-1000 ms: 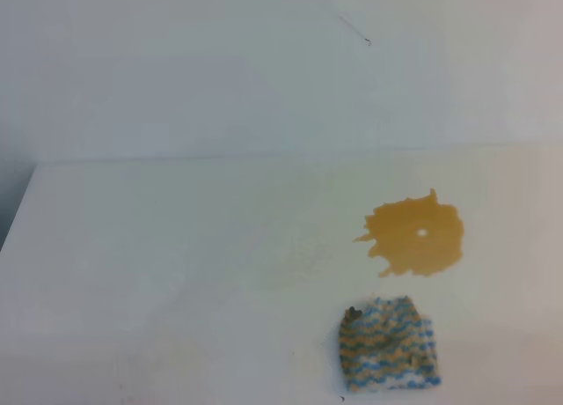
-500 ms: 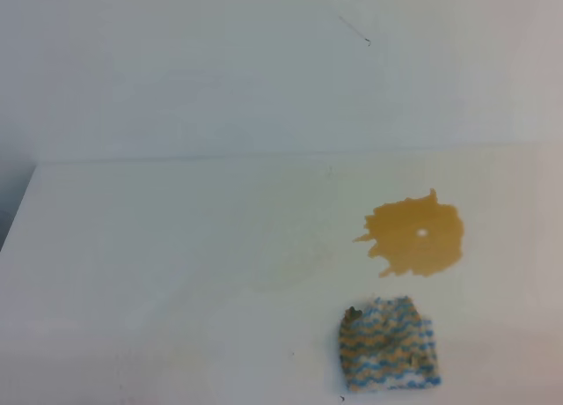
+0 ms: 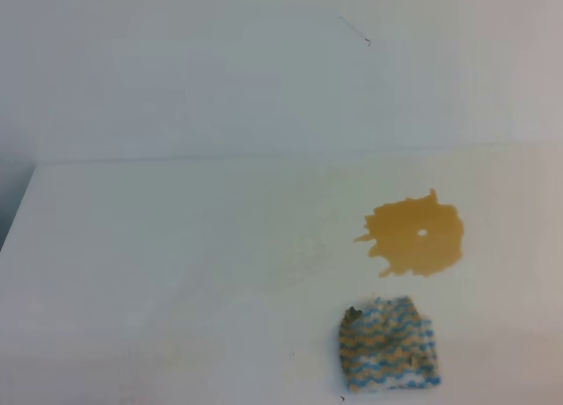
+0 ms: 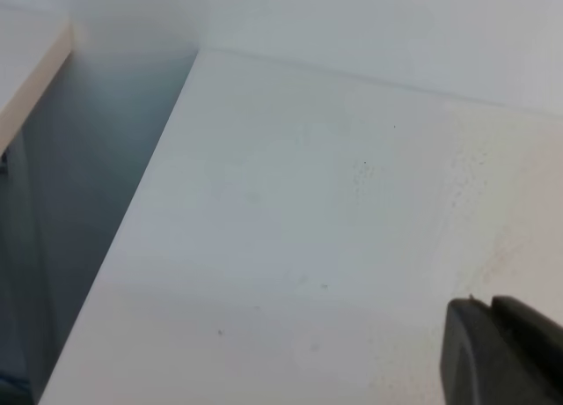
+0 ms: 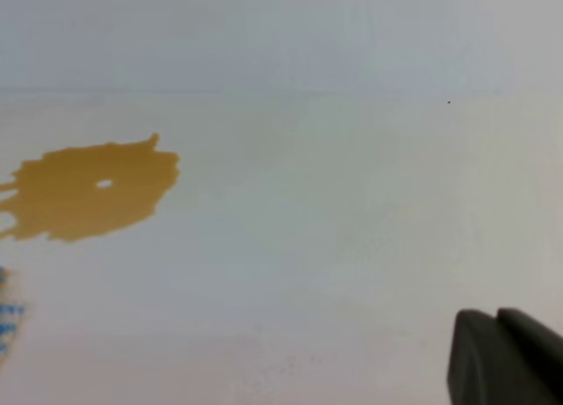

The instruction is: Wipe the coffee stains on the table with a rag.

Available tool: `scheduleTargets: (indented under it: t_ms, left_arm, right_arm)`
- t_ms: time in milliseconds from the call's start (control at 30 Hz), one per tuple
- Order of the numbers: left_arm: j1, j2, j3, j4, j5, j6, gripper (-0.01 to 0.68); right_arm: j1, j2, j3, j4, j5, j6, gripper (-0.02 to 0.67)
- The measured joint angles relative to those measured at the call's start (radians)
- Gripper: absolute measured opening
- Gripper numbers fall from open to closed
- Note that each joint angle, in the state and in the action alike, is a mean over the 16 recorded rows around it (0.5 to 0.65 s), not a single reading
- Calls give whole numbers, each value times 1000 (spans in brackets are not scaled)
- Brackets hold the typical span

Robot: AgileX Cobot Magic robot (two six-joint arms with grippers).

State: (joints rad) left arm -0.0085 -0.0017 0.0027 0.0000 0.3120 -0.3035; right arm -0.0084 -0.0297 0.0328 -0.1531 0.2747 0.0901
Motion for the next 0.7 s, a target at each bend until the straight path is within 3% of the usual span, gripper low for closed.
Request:
scheduleTargets:
  t_ms: [233, 700]
  left_arm:
    - [0, -2, 3, 0, -1, 0, 1]
    - [0, 0, 0, 0, -1, 0, 1]
  right_arm:
    - [0, 0, 0, -1, -199, 0, -4]
    - [0, 1, -3, 33, -874, 13, -4]
